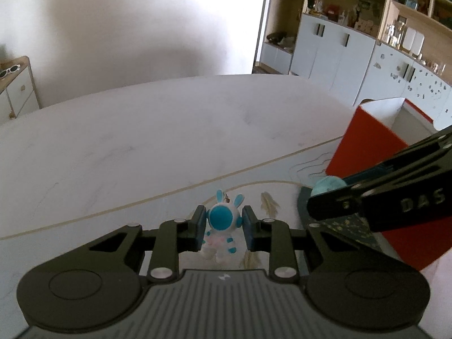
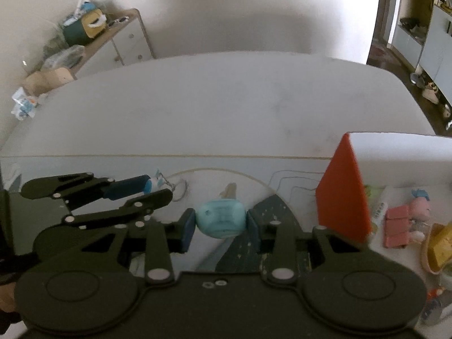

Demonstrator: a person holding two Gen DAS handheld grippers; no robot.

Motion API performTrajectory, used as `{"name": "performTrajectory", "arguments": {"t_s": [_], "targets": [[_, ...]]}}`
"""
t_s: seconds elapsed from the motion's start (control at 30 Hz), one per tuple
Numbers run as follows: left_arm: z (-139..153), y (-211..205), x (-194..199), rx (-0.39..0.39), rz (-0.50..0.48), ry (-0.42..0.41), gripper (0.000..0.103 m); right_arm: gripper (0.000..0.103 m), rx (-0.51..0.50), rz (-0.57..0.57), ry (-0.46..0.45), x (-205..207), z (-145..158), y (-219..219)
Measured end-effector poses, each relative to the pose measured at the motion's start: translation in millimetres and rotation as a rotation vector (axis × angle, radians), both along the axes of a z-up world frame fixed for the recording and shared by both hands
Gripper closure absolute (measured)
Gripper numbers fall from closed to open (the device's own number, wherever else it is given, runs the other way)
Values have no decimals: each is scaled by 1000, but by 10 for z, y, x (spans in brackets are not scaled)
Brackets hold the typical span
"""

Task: Organize rigid objects
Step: 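Carry the astronaut keychain with the left tool while the right tool carries the teal case to the box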

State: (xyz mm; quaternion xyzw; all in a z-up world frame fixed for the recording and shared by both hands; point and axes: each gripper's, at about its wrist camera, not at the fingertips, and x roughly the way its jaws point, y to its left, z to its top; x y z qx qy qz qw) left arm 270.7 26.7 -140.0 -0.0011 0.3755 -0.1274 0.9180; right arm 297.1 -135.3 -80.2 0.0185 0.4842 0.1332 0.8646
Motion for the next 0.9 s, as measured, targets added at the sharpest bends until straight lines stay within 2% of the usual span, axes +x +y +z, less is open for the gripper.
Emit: {"name": "performTrajectory", "arguments": {"t_s": [0.57, 0.9], "targets": [[500, -121, -498, -5, 11, -11, 76, 65, 53, 10, -116, -646, 627, -481], [892, -405, -677, -2, 17, -24, 76, 65, 69, -16, -132, -847, 624, -1066]]}}
